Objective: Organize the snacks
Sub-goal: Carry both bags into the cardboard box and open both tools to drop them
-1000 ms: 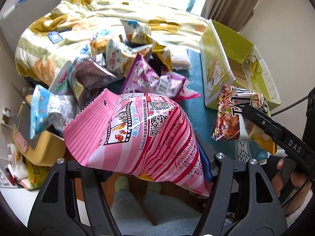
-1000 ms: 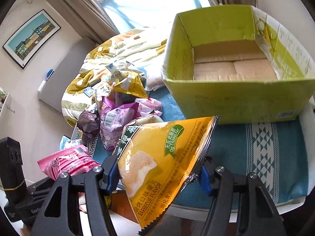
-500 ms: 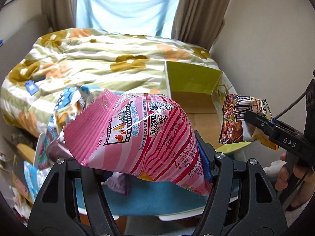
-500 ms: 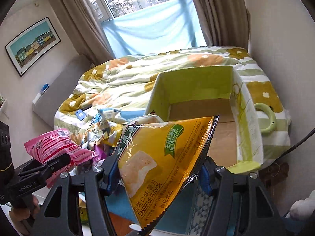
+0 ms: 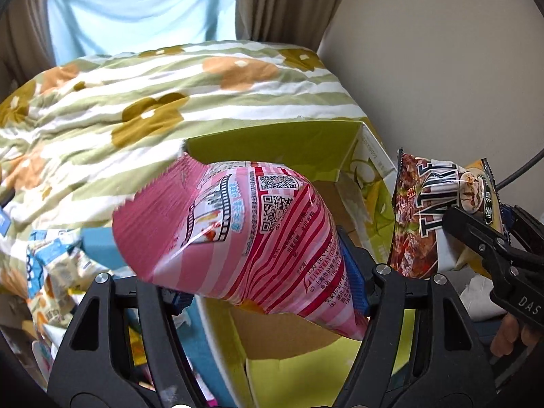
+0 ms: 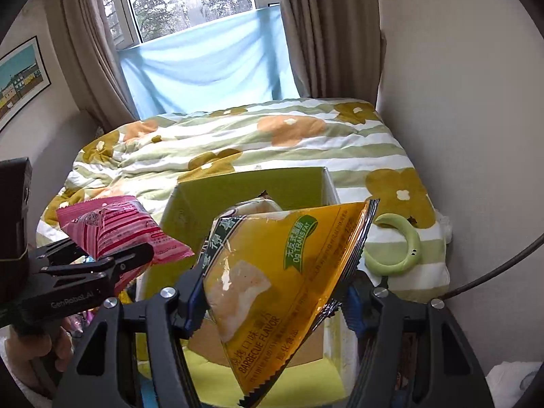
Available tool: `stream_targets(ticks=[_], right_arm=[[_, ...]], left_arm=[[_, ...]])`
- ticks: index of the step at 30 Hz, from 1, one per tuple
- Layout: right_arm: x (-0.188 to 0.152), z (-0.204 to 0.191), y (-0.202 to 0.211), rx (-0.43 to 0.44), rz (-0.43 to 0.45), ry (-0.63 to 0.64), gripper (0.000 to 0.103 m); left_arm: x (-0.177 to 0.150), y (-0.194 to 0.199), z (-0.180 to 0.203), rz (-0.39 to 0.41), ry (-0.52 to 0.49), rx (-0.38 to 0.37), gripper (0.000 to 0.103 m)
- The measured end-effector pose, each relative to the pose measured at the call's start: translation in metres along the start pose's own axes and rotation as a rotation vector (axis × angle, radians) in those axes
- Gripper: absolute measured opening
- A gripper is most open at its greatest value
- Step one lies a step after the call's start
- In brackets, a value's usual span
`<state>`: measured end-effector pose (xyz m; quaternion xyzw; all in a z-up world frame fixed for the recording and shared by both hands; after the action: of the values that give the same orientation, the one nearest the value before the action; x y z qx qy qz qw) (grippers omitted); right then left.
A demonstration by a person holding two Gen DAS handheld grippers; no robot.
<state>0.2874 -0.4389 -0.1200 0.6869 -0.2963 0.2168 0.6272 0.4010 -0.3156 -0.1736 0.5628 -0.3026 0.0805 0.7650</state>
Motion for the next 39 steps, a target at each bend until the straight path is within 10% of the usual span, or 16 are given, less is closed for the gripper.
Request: stream_targets(ticks=[4, 26, 30, 39], right_arm=[[0.008, 0.013, -0.022, -0.038, -0.030, 0.000, 0.060], [0.037, -0.003, -0.108, 0.044, -0.099, -0.049, 0.063], [0.029, -0.011, -0.126, 0.020, -0.178, 0.022, 0.103], [0.004, -0.006, -0.097, 0.014, -0.187, 0.044, 0.103]], left_arm=[[0.009, -0.034, -0.004, -0.049, -0.014, 0.036, 0.096], [-0.036, 0.006, -0.082, -0.057, 0.106, 0.107, 0.096], [-0.046, 0.014, -0.084, -0.058, 0.082, 0.122, 0.096], [-0.059, 0.044, -0.074, 0.001, 0.065, 0.113, 0.096]])
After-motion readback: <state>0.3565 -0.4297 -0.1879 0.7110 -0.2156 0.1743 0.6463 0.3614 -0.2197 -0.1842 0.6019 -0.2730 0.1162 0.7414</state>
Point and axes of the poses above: each gripper's, at about its wrist camera, not at the fingertips, and y roughly against the way its jaws point, z to its right, x to its top, the point moved 5 cm from there along -y, roughly the way its jaws point, and after that the axes turned 3 degrees about z, right-handed, at the moved point
